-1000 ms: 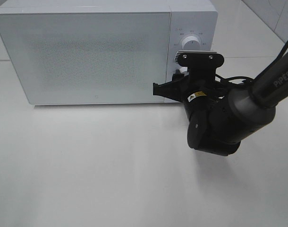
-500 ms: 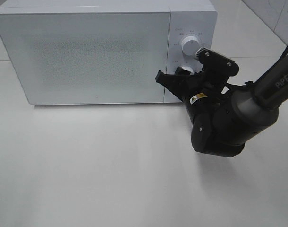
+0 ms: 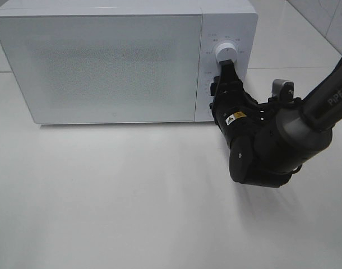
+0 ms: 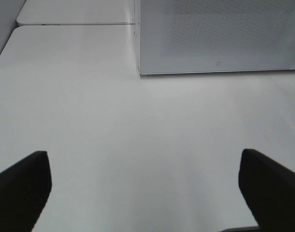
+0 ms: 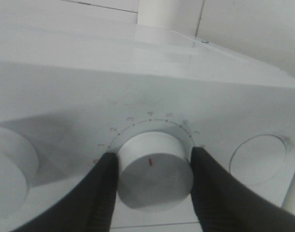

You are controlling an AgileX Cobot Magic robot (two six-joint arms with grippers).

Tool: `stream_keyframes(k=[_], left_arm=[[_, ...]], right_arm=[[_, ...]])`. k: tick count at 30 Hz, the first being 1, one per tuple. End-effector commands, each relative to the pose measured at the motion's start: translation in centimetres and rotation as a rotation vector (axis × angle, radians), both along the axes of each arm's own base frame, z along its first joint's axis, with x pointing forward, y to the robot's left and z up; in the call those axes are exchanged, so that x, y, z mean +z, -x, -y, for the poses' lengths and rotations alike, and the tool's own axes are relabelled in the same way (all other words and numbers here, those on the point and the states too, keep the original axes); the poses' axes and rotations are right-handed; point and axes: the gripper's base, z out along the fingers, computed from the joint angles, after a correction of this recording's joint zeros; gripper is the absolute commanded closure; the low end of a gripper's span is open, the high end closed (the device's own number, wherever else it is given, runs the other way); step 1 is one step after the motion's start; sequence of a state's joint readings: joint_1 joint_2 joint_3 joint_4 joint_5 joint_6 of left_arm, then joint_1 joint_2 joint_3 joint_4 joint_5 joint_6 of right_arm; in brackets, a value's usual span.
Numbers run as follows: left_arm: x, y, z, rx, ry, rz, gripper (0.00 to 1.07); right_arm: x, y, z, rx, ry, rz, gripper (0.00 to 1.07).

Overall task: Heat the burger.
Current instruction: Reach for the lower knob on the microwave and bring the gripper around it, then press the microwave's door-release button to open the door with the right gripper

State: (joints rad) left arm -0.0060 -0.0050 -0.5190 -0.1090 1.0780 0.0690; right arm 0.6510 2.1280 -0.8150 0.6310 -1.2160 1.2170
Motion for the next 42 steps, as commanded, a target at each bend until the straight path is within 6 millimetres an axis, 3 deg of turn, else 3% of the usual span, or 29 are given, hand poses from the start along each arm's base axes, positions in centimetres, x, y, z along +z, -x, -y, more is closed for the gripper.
stream_keyframes(k=[1,15,21,22,24,25,26,27,36,42], left_arm=[[0.0,0.2,0.0,0.003,0.006,0.022,0.09],[0.0,0.2,0.0,0.003,0.006,0.022,0.09],[0.0,0.2,0.0,0.003,0.006,0.022,0.09],[0.0,0.2,0.0,0.003,0.006,0.022,0.09],[0.0,0.2,0.0,0.003,0.006,0.022,0.09],[0.0,0.2,0.0,0.003,0.006,0.022,0.09],[0.0,0.2,0.0,0.003,0.006,0.022,0.09],[0.0,0.2,0.0,0.003,0.006,0.022,0.09],[0.0,0.2,0.0,0.003,0.006,0.022,0.09],[0.0,0.2,0.0,0.003,0.006,0.022,0.09]], right_arm=[[2.1,-0.2,-2.5,0.172,-0.207,0.118,1.07],[2.0,-0.2,-2.4,0.151,-0.223,0.114,1.07],[1.9,-0.3,-2.1,0.123,-0.229,0.104,0.90],[1.9,-0.3,-2.0,0.108,-0.228,0.101,0.81],[1.8,-0.3,-2.0,0.104,-0.221,0.095,0.77],[1.6,-0.4,-1.8,0.087,-0.211,0.076,0.67],[1.6,-0.4,-1.8,0.087,-0.211,0.076,0.67],[1.3,-0.3,-1.6,0.067,-0.209,0.051,0.60],[0.8,-0.1,-1.6,0.061,-0.161,0.003,0.46],[0.4,1.7,-1.9,0.106,-0.087,-0.054,0.39]])
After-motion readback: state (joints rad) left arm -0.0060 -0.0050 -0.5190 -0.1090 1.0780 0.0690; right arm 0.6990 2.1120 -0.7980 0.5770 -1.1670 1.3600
